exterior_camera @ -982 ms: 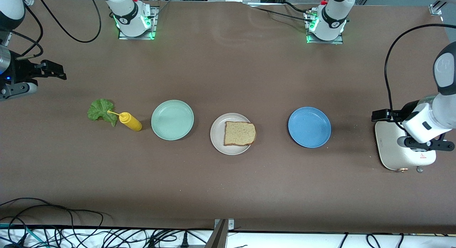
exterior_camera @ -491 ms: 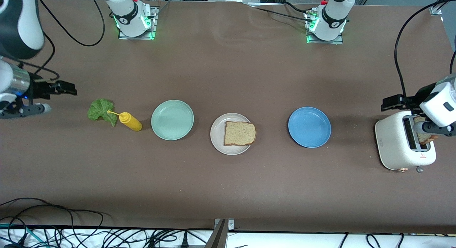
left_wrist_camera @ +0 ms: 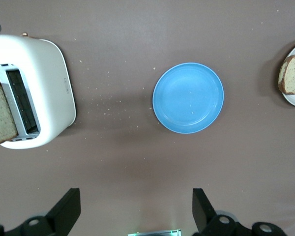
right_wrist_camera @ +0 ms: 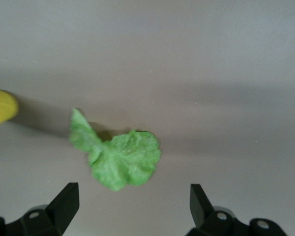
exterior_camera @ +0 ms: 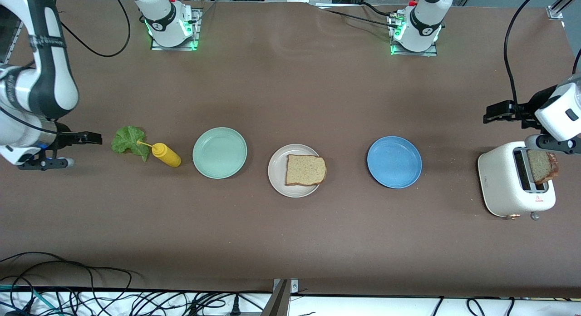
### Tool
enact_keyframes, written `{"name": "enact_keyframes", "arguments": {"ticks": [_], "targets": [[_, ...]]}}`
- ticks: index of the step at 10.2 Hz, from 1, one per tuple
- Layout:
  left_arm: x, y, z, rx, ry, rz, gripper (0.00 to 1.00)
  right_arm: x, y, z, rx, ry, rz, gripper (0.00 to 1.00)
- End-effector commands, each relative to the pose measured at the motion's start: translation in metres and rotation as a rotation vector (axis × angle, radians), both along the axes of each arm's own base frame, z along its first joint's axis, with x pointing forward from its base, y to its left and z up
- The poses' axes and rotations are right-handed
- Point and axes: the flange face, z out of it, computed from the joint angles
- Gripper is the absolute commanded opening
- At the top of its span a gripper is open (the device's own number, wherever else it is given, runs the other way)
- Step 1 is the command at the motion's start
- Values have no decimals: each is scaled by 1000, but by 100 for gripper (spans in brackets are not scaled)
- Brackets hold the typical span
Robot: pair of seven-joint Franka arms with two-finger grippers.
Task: Make sandwich on beige plate with both arms
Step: 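Reach the right gripper toward the lettuce leaf while the left gripper rises, then close the right gripper on the green lettuce leaf and lift it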
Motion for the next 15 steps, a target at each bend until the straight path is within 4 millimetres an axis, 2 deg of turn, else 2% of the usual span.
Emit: {"name": "enact_keyframes", "arguments": {"ticks": [1, 3, 6, 8, 10, 12, 13, 14, 15], "targets": [[-20, -1, 0, 13, -5, -14, 100, -38, 4, -42, 10, -7, -25, 100], [-31, -14, -6, 3, -26, -36, 100, -55, 9, -68, 63, 28, -117, 100], [-41, -13, 8, -2, -52, -37, 100, -68, 11, -119, 42, -16, -114, 100], [-43, -11, 17, -2, -72, -36, 100, -61, 10, -125, 29, -73, -102, 100], [-43, -9, 25, 26, -90, -39, 100, -61, 18, -130, 32, -65, -81, 41], [-39, -6, 38, 28, -117, -33, 100, -65, 23, -150, 32, -38, -68, 16], [-37, -3, 37, 16, -118, -24, 100, -63, 25, -151, 31, -40, -63, 5], [-37, 6, 37, 13, -119, -7, 100, -62, 25, -149, 31, -42, -61, 0], [-36, 1, 36, 14, -117, -17, 100, -54, 24, -139, 32, -60, -54, 0]]}}
